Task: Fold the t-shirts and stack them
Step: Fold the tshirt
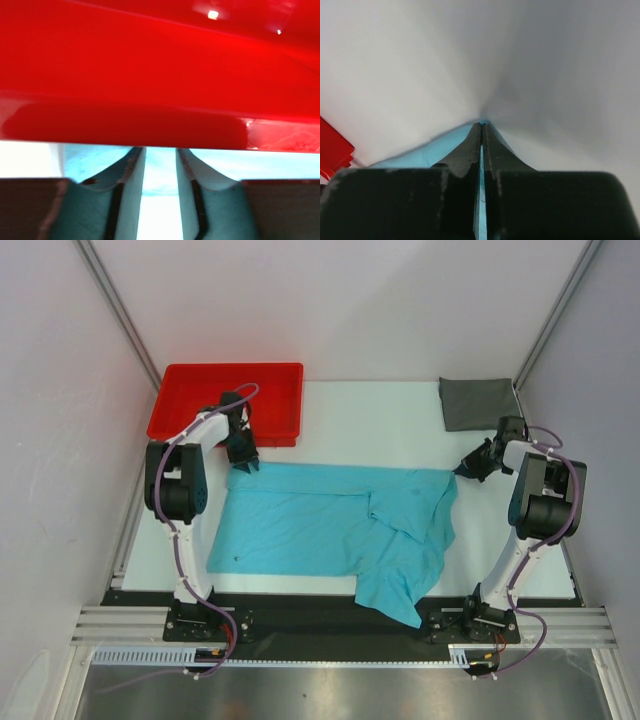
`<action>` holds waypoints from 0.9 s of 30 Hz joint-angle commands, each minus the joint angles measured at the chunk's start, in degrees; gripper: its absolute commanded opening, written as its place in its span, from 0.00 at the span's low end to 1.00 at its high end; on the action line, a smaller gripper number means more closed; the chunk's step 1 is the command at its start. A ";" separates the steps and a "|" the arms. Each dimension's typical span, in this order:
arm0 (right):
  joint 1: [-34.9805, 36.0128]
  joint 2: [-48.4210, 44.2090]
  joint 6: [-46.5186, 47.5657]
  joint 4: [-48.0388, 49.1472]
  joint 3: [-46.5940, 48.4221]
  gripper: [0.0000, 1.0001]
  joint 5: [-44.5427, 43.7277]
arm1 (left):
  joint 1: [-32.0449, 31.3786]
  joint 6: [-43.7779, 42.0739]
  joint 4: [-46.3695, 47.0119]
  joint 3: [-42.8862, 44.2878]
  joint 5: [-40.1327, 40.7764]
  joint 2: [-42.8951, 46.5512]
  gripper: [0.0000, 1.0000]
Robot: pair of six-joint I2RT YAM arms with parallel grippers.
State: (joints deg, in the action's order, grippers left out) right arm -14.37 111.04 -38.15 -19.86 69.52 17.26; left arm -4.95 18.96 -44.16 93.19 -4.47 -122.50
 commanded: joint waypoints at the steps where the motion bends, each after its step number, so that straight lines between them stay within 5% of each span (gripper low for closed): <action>1: 0.04 0.84 4.21 -2.18 4.74 0.04 -2.31 | 1.35 -1.21 1.98 1.65 4.29 3.66 0.38; 6: 1.97 2.78 9.31 -17.12 16.24 0.50 -9.24 | 1.26 -0.50 0.66 0.86 7.72 10.33 0.47; 11: 2.15 -3.98 13.36 -25.66 17.32 0.77 -18.91 | 1.17 0.63 0.13 -5.20 10.88 18.51 0.51; 19: 11.81 -19.88 13.54 -28.31 3.56 0.78 -14.55 | 1.26 11.25 -2.86 -25.38 13.26 36.85 0.43; 27: 30.60 -39.65 10.65 -28.30 -15.61 0.59 -5.40 | 6.59 23.92 -9.10 -41.05 15.56 52.79 0.39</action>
State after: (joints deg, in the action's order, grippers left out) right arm 11.77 76.71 -25.93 -46.35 58.72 7.18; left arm -2.76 35.11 -50.46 55.33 10.00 -76.36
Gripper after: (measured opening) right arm 0.615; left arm 0.396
